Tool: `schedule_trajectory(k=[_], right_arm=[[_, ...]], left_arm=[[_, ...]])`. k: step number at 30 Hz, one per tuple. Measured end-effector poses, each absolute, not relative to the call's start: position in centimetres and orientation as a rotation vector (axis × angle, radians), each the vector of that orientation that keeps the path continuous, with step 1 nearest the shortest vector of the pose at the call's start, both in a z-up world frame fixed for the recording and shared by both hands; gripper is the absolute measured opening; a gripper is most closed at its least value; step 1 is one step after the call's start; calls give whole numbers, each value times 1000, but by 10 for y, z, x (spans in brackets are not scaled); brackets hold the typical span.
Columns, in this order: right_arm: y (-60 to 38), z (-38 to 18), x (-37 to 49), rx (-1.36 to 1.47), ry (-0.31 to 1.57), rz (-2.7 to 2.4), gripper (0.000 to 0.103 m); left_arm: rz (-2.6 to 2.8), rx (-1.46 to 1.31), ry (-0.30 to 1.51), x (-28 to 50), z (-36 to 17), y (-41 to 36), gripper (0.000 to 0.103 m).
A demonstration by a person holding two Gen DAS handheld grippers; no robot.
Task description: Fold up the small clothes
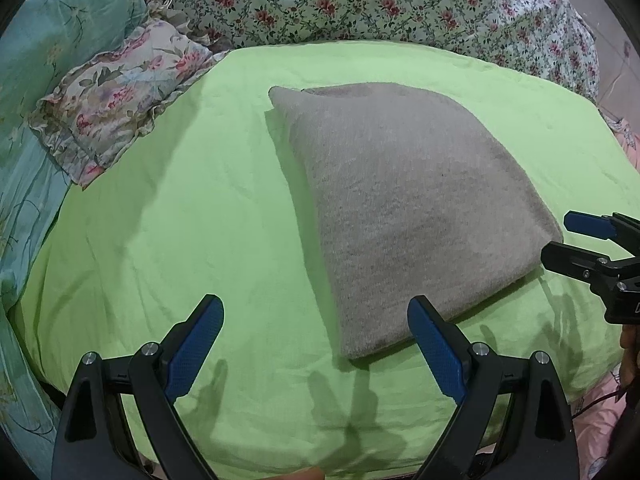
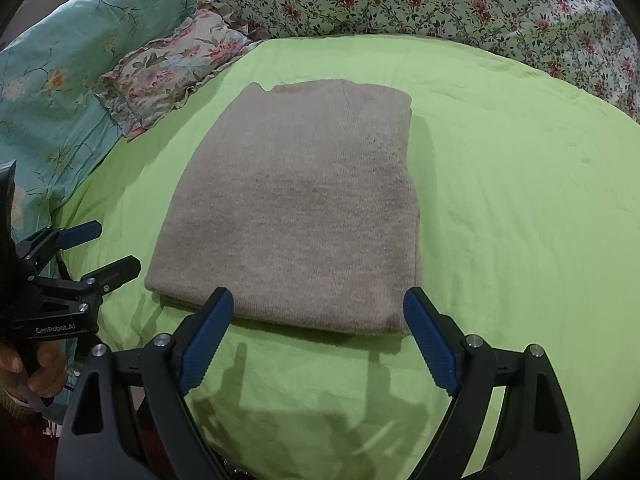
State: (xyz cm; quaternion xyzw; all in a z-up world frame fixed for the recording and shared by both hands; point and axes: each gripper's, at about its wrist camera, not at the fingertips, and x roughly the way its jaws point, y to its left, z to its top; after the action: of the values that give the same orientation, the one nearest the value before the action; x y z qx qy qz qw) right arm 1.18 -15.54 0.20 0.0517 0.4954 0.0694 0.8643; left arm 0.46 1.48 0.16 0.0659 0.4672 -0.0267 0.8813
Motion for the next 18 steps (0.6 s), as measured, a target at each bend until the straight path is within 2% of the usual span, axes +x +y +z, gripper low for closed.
schedule_trajectory(k=[18], right_arm=[[-150, 4, 26, 109, 1028, 152, 87]], left_arm=[[-56, 126, 967, 18, 5, 11, 94]])
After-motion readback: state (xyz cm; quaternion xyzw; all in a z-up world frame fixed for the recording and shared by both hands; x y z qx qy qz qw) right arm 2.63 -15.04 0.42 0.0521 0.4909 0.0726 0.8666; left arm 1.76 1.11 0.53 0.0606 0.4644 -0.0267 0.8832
